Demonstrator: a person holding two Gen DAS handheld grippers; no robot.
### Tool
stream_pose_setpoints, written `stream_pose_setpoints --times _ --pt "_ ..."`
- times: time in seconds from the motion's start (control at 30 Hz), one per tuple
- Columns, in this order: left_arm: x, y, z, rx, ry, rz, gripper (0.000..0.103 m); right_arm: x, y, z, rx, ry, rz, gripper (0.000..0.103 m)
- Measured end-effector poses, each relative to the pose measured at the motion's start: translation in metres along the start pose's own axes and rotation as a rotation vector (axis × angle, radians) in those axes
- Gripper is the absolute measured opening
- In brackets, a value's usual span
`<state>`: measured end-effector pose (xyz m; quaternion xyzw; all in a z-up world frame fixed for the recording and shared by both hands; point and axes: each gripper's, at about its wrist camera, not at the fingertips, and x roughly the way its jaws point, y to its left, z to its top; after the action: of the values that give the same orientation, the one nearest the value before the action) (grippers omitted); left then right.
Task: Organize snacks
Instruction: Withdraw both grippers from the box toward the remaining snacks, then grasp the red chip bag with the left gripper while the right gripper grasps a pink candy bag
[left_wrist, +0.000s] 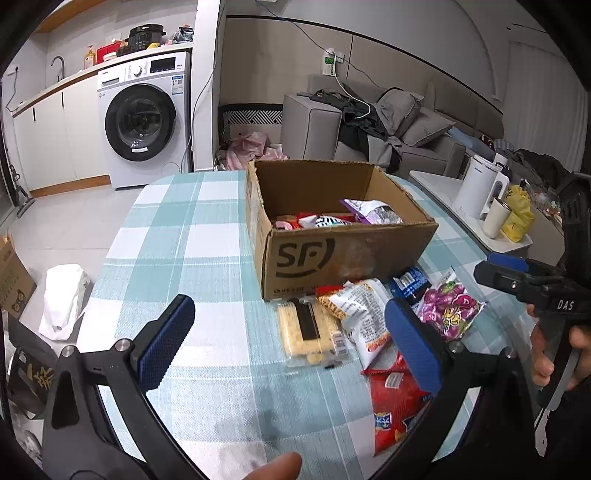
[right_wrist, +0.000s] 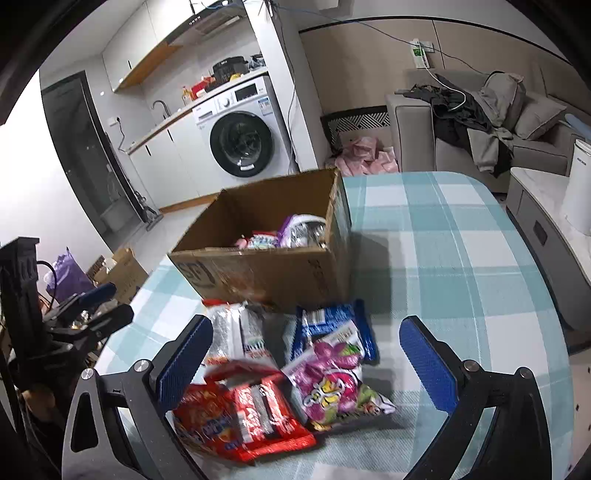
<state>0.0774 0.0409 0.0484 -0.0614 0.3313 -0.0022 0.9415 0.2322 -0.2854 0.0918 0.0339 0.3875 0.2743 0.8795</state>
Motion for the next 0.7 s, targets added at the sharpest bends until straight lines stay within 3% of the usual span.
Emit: stream_pose_setpoints --times 0.7 --pt "0.006 -0.028 -0.042 0.001 0.082 -0.080 0.102 0.012 -0.015 -0.041 0.012 0.116 -0.037 0.103"
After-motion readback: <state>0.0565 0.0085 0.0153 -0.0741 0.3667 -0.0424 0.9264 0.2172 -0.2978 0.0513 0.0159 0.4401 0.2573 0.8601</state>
